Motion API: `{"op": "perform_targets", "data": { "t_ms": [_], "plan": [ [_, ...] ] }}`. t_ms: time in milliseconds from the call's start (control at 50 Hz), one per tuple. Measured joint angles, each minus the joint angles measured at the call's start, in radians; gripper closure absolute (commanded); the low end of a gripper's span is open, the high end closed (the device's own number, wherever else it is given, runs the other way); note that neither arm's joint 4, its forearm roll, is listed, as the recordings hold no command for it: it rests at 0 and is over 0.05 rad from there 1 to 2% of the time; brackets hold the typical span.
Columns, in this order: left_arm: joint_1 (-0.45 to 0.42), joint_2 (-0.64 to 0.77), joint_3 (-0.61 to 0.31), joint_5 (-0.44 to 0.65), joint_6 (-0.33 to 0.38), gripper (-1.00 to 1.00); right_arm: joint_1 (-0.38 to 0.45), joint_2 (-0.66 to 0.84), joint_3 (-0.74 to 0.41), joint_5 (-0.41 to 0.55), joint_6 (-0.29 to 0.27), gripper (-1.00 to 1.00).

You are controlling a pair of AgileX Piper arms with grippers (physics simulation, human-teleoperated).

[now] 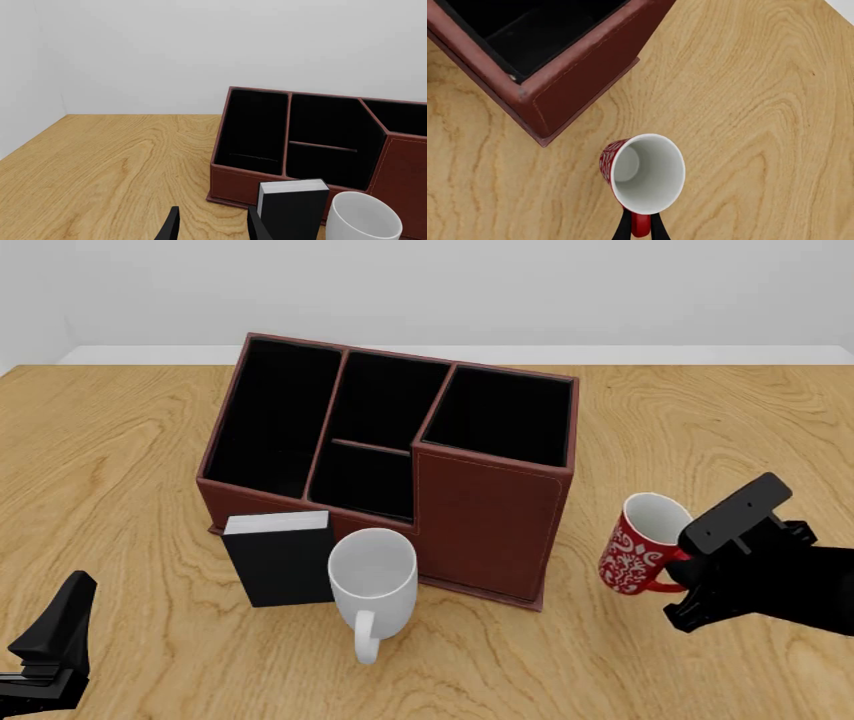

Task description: Pick up the red mug and place it to the right of the caddy.

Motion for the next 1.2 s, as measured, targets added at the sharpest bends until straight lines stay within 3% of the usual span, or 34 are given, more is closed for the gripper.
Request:
{"op": "perform_targets", "data": {
  "t_ms": [440,1200],
  "plan": [
    [0.000,0.000,0.000,0.000,0.000,-1.00,0.006,0.176,-0.084,-0.065,-0.003,1.00],
    [0.000,0.000,0.000,0.000,0.000,-1.00,0.012,0.241,-0.048,-0.117,0.008,1.00]
  ]
}}
